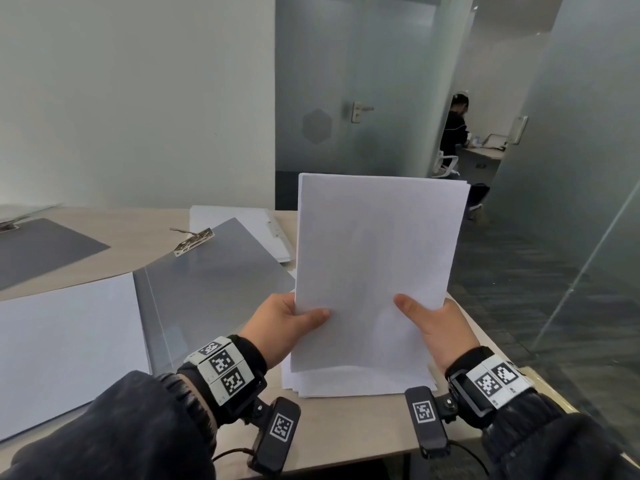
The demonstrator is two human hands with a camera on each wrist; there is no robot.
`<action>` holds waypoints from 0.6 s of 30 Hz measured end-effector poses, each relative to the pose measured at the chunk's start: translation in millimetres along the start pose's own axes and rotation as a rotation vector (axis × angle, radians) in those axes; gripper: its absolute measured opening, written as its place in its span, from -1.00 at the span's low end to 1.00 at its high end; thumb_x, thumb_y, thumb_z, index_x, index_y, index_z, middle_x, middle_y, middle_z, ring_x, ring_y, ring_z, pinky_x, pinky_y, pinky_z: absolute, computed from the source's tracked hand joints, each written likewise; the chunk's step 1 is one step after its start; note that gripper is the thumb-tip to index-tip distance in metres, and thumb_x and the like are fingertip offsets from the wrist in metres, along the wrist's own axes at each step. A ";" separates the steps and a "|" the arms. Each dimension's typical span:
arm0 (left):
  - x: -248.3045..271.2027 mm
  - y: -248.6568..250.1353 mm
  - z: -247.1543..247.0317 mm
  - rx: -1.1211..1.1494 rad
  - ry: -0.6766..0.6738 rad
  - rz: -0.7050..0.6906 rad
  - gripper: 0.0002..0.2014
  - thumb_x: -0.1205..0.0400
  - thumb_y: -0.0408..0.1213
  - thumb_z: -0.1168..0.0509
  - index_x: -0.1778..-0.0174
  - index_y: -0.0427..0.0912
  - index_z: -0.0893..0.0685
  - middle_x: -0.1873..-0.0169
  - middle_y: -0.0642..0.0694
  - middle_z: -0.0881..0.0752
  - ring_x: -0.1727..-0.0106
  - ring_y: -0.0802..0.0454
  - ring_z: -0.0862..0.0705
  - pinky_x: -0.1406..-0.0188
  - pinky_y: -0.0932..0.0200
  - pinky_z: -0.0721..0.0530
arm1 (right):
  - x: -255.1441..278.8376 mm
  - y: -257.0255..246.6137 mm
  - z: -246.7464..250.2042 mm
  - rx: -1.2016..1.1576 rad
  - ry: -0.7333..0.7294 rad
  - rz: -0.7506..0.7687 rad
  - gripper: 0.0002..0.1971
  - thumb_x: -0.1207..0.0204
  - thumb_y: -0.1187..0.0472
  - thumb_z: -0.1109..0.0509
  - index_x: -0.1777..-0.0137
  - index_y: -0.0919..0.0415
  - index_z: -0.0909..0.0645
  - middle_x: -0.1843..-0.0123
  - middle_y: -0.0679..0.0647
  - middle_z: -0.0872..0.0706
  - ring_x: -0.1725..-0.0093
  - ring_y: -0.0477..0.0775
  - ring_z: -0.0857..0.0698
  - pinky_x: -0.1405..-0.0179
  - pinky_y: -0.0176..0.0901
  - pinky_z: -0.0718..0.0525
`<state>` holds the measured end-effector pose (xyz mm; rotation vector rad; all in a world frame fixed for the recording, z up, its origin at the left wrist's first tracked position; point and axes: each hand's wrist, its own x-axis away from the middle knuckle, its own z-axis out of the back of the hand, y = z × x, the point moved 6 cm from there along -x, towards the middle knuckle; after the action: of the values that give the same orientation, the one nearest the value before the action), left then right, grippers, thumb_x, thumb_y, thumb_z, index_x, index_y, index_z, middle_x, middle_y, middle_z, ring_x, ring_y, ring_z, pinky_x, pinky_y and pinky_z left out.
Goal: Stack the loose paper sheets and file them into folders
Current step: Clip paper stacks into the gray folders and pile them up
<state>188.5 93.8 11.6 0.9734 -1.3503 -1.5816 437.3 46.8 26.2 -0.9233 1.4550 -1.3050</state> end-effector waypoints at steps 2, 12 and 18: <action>2.9 -1.1 11.0 0.012 -0.002 0.014 -0.88 -0.66 -0.33 -0.45 -0.07 -0.18 -0.86 0.04 -0.08 -0.90 0.01 -0.06 -0.88 0.11 0.15 -0.78 | -3.4 -0.9 -8.9 0.029 -0.014 -0.013 -0.75 -0.46 0.05 -0.58 -0.10 0.08 -0.79 0.01 0.02 -0.89 -0.03 0.09 -0.86 -0.10 0.02 -0.76; 39.5 -33.0 92.7 0.157 0.152 0.138 -0.69 -0.53 -0.15 -0.44 -0.13 -0.22 -0.81 -0.03 -0.19 -0.88 -0.07 -0.20 -0.86 -0.21 -0.16 -0.77 | -19.6 18.5 -112.5 0.179 -0.271 -0.242 -0.53 -0.57 -0.23 -0.43 -0.20 0.16 -0.77 -0.14 0.15 -0.85 -0.17 0.21 -0.81 -0.38 0.23 -0.65; 77.8 -53.8 181.3 0.265 0.446 0.213 -0.84 -0.73 -0.32 -0.36 -0.16 -0.29 -0.76 -0.01 -0.28 -0.87 0.01 -0.28 -0.86 -0.13 -0.26 -0.80 | -49.8 13.0 -157.3 0.323 -0.157 -0.182 -0.71 -0.69 -0.09 -0.25 -0.15 0.03 -0.73 -0.15 -0.04 -0.79 -0.16 0.08 -0.72 -0.26 0.18 -0.69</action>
<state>-13.1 90.8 -22.4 1.2114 -1.3093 -0.9690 300.5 139.7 19.6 -0.9333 1.0207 -1.5110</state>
